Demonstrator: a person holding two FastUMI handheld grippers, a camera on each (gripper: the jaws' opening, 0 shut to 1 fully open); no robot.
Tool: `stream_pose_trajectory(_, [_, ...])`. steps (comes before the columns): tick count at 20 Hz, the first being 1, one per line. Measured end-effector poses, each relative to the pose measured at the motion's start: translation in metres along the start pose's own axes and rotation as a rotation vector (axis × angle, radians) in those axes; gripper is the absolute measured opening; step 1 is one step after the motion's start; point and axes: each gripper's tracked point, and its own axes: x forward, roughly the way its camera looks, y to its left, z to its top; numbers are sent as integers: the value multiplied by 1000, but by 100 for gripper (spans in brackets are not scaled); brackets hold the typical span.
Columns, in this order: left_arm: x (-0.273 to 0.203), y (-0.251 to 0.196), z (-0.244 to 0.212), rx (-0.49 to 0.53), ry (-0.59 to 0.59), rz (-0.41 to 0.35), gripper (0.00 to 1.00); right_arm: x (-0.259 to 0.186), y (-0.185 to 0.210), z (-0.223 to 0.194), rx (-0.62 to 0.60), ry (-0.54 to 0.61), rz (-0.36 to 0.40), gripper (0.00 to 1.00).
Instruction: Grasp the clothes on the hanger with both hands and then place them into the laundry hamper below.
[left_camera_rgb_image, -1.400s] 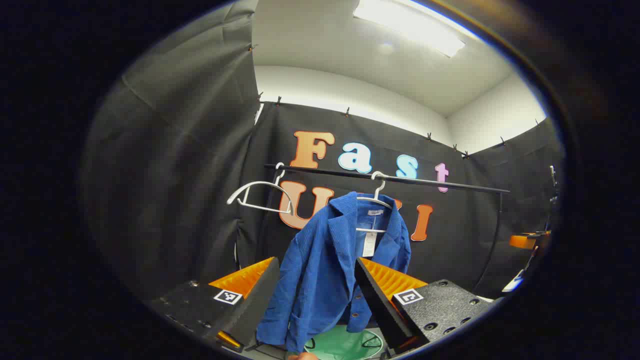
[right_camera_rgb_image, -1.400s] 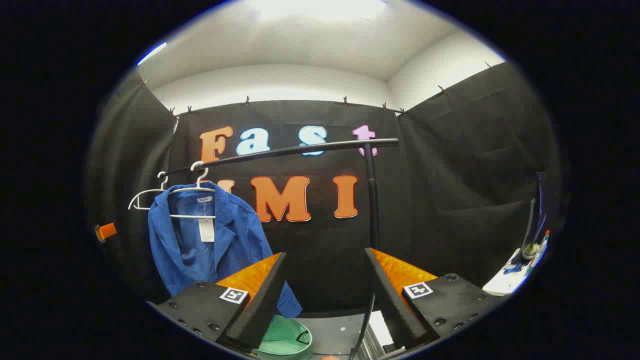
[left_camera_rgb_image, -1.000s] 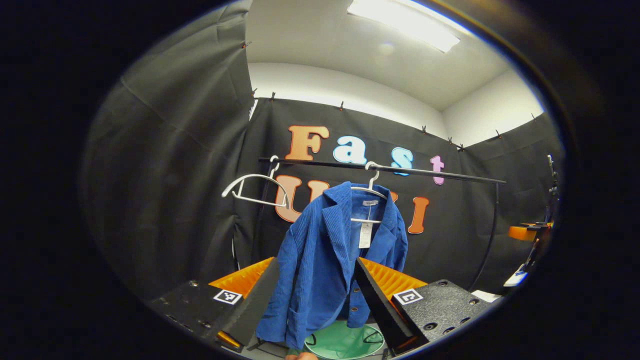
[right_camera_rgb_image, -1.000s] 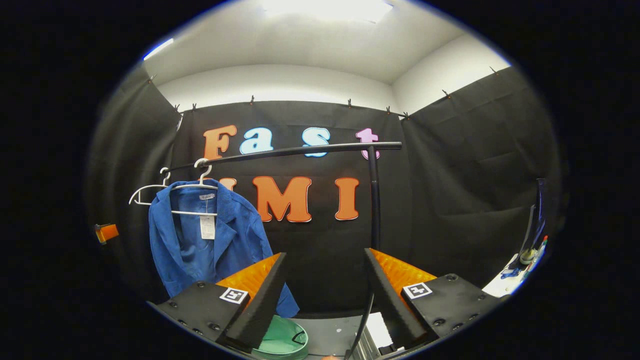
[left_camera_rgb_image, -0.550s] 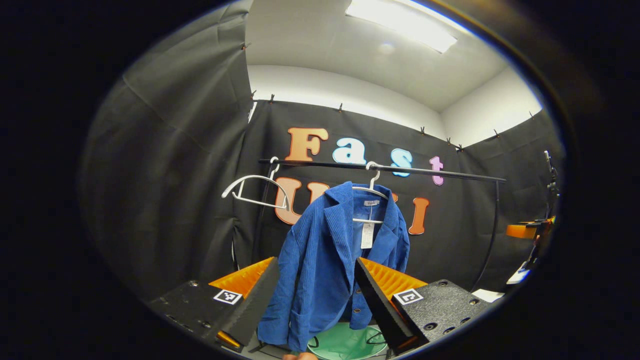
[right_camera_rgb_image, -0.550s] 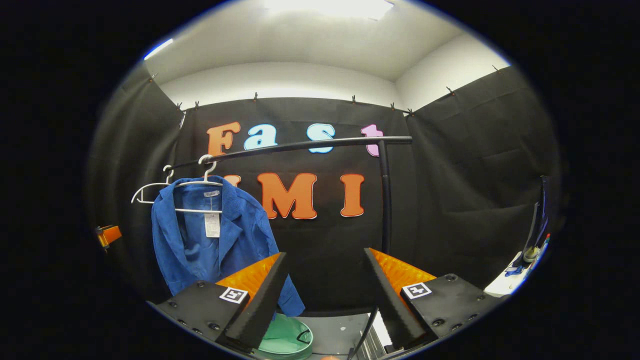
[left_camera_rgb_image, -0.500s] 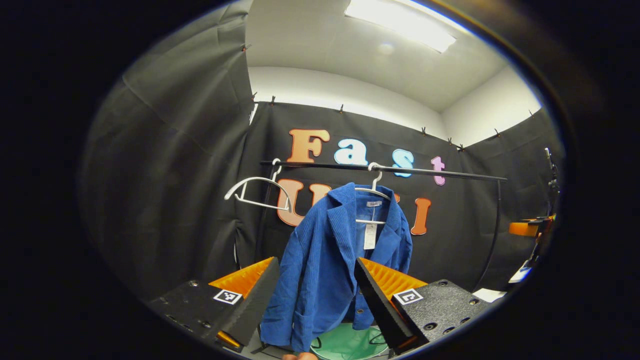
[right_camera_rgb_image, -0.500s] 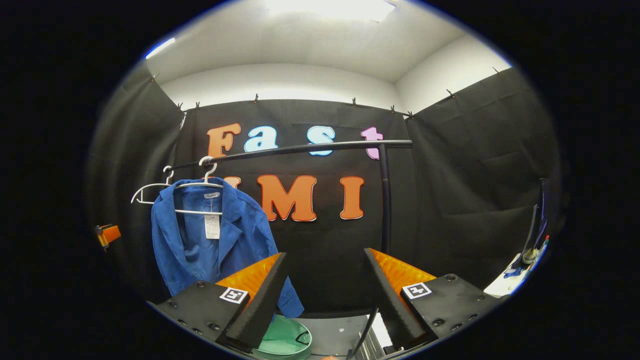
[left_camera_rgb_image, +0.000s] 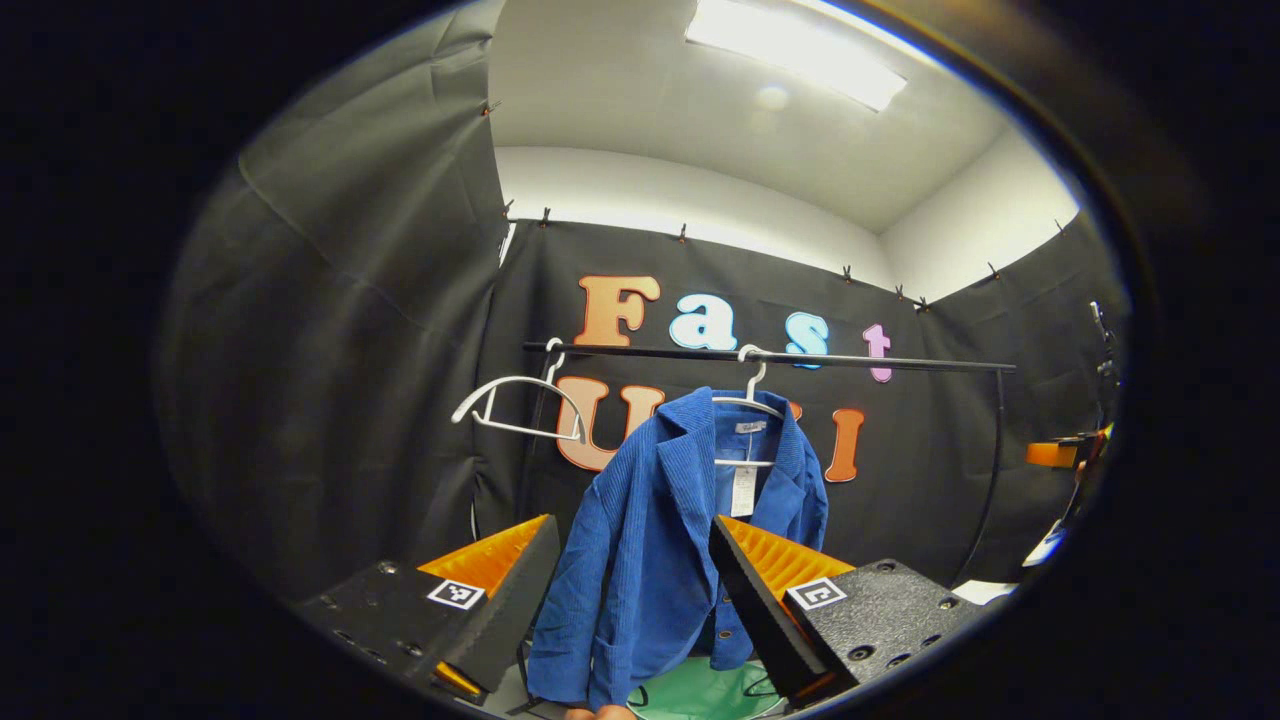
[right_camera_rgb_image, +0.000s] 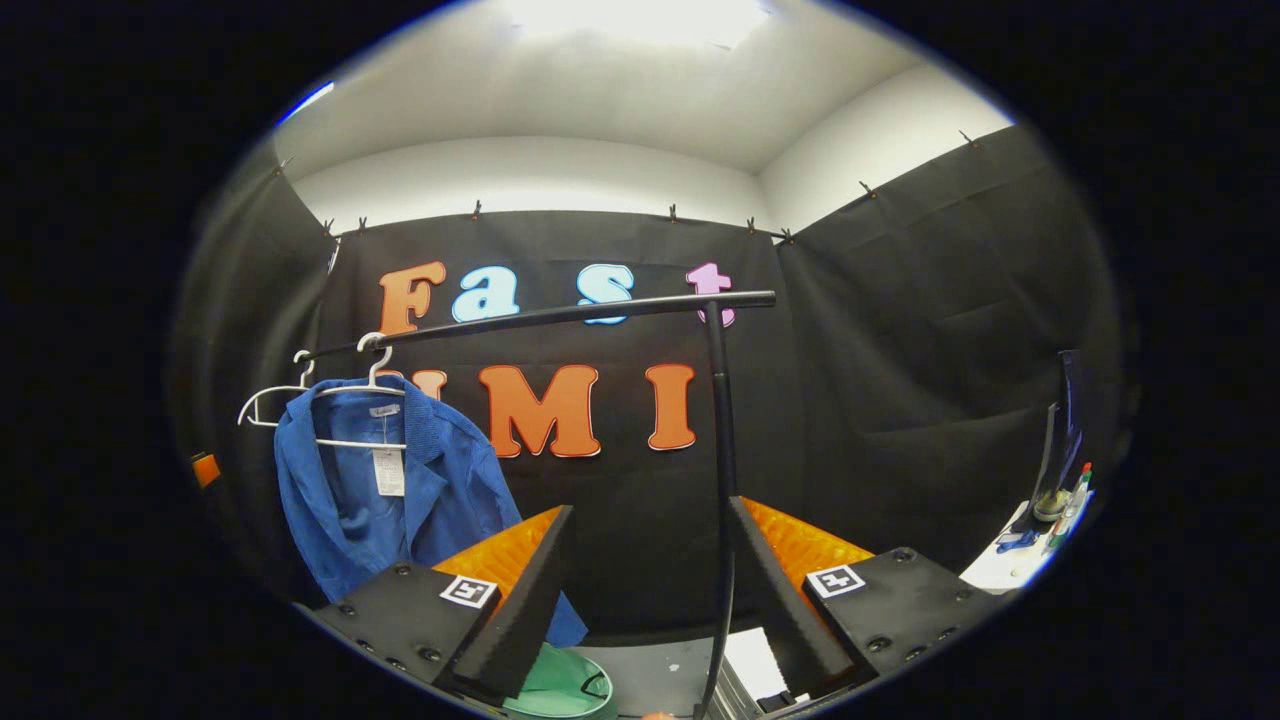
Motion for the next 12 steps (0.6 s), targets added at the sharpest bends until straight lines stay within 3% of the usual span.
stream_pose_trajectory(5, [3,-2,-10,-11,21,-3,95,3,6,-9,-38,16,-2,97])
stream_pose_trajectory(6, [2,-2,-12,-23,28,-3,95,3,11,-9,-34,18,8,89])
stream_pose_trajectory(7, [1,-1,-13,-32,33,-8,95,3,16,-6,-26,18,17,97])
stream_pose_trajectory(9, [0,10,-10,-27,36,14,92,4,28,1,-6,8,42,97])
stream_pose_trajectory(10, [1,18,-7,-25,40,37,95,8,36,5,5,4,56,97])
stream_pose_trajectory(11, [1,23,-4,-33,44,51,95,12,46,6,18,5,76,88])
stream_pose_trajectory(12, [3,26,1,-46,45,61,94,17,57,4,38,15,103,97])
